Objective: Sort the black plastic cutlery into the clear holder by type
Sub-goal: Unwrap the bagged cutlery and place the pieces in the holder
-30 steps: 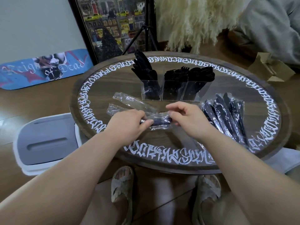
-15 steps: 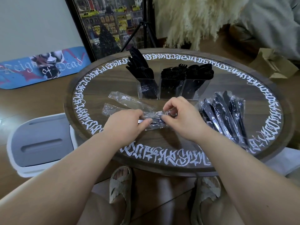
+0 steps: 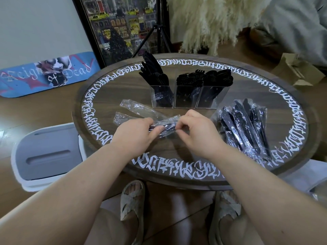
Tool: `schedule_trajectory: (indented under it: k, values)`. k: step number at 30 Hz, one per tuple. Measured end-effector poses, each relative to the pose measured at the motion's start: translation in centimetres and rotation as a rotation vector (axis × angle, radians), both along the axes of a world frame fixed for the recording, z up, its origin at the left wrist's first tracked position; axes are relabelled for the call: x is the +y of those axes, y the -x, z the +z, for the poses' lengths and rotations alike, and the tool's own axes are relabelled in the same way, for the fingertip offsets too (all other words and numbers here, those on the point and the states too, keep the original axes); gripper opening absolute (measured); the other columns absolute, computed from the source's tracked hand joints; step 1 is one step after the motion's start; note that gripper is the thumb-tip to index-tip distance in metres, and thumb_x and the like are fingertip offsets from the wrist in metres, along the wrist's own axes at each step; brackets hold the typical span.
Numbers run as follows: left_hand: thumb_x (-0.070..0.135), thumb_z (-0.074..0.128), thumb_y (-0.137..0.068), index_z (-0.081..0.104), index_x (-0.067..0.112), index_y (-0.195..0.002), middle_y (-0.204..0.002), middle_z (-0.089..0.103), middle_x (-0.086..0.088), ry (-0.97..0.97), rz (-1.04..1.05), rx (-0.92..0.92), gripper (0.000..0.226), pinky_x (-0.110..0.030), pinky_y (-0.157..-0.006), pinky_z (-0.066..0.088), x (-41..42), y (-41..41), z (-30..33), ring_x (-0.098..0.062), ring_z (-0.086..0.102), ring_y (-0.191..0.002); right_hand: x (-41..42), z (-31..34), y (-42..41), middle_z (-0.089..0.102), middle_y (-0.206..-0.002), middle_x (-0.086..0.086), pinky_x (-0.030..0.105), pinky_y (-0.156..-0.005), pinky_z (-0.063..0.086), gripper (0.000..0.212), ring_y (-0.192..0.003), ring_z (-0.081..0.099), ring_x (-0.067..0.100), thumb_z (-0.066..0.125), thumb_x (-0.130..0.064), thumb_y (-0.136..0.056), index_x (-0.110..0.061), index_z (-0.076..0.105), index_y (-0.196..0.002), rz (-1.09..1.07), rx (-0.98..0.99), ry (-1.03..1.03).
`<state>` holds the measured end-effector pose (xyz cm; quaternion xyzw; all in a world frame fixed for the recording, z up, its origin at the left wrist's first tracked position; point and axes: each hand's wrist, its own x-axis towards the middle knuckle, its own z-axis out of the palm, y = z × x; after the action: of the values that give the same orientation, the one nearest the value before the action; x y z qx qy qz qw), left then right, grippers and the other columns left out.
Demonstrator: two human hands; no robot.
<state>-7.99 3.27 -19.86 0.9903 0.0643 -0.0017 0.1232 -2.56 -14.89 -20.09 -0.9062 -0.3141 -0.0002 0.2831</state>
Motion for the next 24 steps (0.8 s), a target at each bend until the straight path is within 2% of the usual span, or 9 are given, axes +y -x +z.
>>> schedule_trajectory:
  k: [3, 7, 11, 13, 15, 17, 20, 22, 24]
  values:
    - [0.058, 0.035, -0.094, 0.051, 0.02, -0.085, -0.073, 0.052, 0.005, 0.001, 0.001, 0.007, 0.042, -0.033, -0.06, 0.038, 0.1, -0.1, -0.1, -0.021, 0.053, -0.075, 0.1, 0.1, -0.2, 0.049, -0.084, -0.011, 0.026, -0.074, 0.043, 0.009, -0.075, 0.05, 0.008, 0.06, -0.014, -0.088, -0.019, 0.06, -0.079, -0.055, 0.085, -0.083]
    - [0.057, 0.033, -0.095, 0.052, 0.022, -0.088, -0.073, 0.052, 0.006, 0.005, -0.012, 0.0, 0.04, -0.032, -0.059, 0.036, 0.2, -0.2, -0.1, -0.02, 0.052, -0.073, -0.1, 0.5, -0.5, 0.059, -0.08, -0.01, 0.02, -0.066, 0.042, 0.013, -0.074, 0.054, 0.005, 0.057, -0.016, -0.091, -0.022, 0.055, -0.079, -0.197, 0.247, -0.211]
    - [0.056, 0.032, -0.095, 0.052, 0.022, -0.087, -0.072, 0.052, 0.006, 0.015, -0.018, -0.003, 0.04, -0.032, -0.06, 0.037, 0.1, -0.3, -0.1, -0.02, 0.052, -0.073, 0.0, 0.7, -0.8, 0.067, -0.077, -0.002, 0.031, -0.074, 0.052, 0.013, -0.079, 0.064, 0.015, 0.056, -0.013, -0.089, -0.021, 0.057, -0.079, -0.324, 0.35, -0.325]
    - [0.056, 0.032, -0.096, 0.052, 0.021, -0.086, -0.07, 0.051, 0.006, 0.015, -0.01, 0.005, 0.041, -0.032, -0.059, 0.036, 0.1, -0.4, -0.2, -0.02, 0.052, -0.072, -0.1, 0.7, -1.1, 0.069, -0.073, 0.001, 0.041, -0.077, 0.056, 0.014, -0.076, 0.068, 0.017, 0.054, -0.009, -0.086, -0.018, 0.057, -0.077, -0.4, 0.414, -0.419]
    - [0.056, 0.031, -0.096, 0.052, 0.02, -0.086, -0.069, 0.05, 0.006, 0.009, 0.005, 0.009, 0.043, -0.032, -0.058, 0.035, 0.2, -0.4, -0.3, -0.02, 0.051, -0.071, -0.4, 0.9, -1.4, 0.069, -0.073, 0.001, 0.044, -0.078, 0.056, 0.011, -0.073, 0.069, 0.017, 0.054, -0.008, -0.085, -0.016, 0.058, -0.079, -0.47, 0.46, -0.502]
    - [0.057, 0.031, -0.095, 0.052, 0.021, -0.086, -0.069, 0.05, 0.006, -0.007, 0.008, 0.009, 0.043, -0.032, -0.058, 0.036, 0.3, -0.3, -0.4, -0.02, 0.052, -0.07, -0.8, 1.0, -1.4, 0.066, -0.081, -0.003, 0.039, -0.078, 0.054, 0.003, -0.079, 0.065, 0.015, 0.06, -0.018, -0.084, -0.021, 0.058, -0.085, -0.424, 0.397, -0.461]
    - [0.057, 0.032, -0.095, 0.053, 0.021, -0.085, -0.069, 0.049, 0.007, -0.006, -0.006, 0.013, 0.043, -0.033, -0.059, 0.038, 0.1, -0.4, -0.4, -0.021, 0.052, -0.072, -0.6, 0.7, -0.4, 0.055, -0.095, -0.012, 0.024, -0.076, 0.045, 0.025, -0.084, 0.054, 0.006, 0.07, -0.039, -0.078, -0.028, 0.057, -0.097, -0.174, 0.214, -0.152]
    - [0.057, 0.033, -0.095, 0.055, 0.021, -0.088, -0.07, 0.049, 0.007, -0.004, -0.018, 0.017, 0.043, -0.033, -0.062, 0.04, -0.2, -0.5, -0.3, -0.021, 0.052, -0.074, -0.3, 0.3, 0.0, 0.05, -0.095, -0.012, 0.025, -0.075, 0.043, 0.021, -0.082, 0.051, 0.006, 0.07, -0.038, -0.081, -0.027, 0.059, -0.095, -0.11, 0.106, -0.04]
    - [0.057, 0.033, -0.095, 0.055, 0.021, -0.09, -0.072, 0.049, 0.007, -0.006, -0.027, 0.017, 0.043, -0.034, -0.064, 0.042, -0.5, -0.5, -0.4, -0.021, 0.052, -0.076, -0.3, 0.1, -0.2, 0.05, -0.091, -0.011, 0.029, -0.074, 0.046, 0.007, -0.078, 0.051, 0.008, 0.066, -0.028, -0.087, -0.022, 0.064, -0.089, -0.133, 0.031, -0.042]
